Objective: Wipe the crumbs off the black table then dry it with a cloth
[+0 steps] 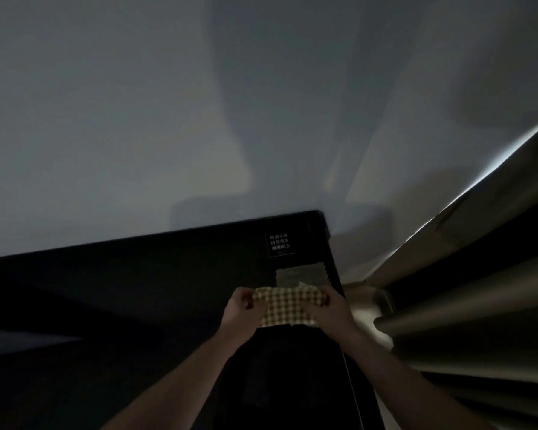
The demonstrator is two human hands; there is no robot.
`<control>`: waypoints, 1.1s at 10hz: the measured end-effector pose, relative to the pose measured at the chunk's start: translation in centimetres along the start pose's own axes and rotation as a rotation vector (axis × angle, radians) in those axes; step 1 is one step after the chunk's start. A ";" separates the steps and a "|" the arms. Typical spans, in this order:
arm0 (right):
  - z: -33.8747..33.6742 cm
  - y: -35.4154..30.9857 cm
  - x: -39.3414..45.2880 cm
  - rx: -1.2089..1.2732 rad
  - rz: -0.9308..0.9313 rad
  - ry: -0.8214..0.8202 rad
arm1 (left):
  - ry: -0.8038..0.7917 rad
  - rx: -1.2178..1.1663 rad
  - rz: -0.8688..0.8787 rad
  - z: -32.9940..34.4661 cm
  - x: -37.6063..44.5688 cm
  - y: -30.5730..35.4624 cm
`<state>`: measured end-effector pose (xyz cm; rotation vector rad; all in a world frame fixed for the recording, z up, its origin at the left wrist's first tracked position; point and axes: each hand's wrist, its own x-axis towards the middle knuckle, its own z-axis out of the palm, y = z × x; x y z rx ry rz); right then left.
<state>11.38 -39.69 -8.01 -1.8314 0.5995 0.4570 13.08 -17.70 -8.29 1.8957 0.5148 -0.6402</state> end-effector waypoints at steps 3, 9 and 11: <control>-2.9 -5.1 9.4 -0.028 -0.046 0.102 | 0.058 0.065 0.058 0.9 7.0 7.7; -3.4 -2.9 16.6 -0.784 -0.231 -0.197 | -0.343 1.032 0.260 5.5 12.1 9.7; -4.0 -2.6 15.1 -0.847 -0.291 -0.146 | -0.269 0.922 0.322 4.2 11.4 9.5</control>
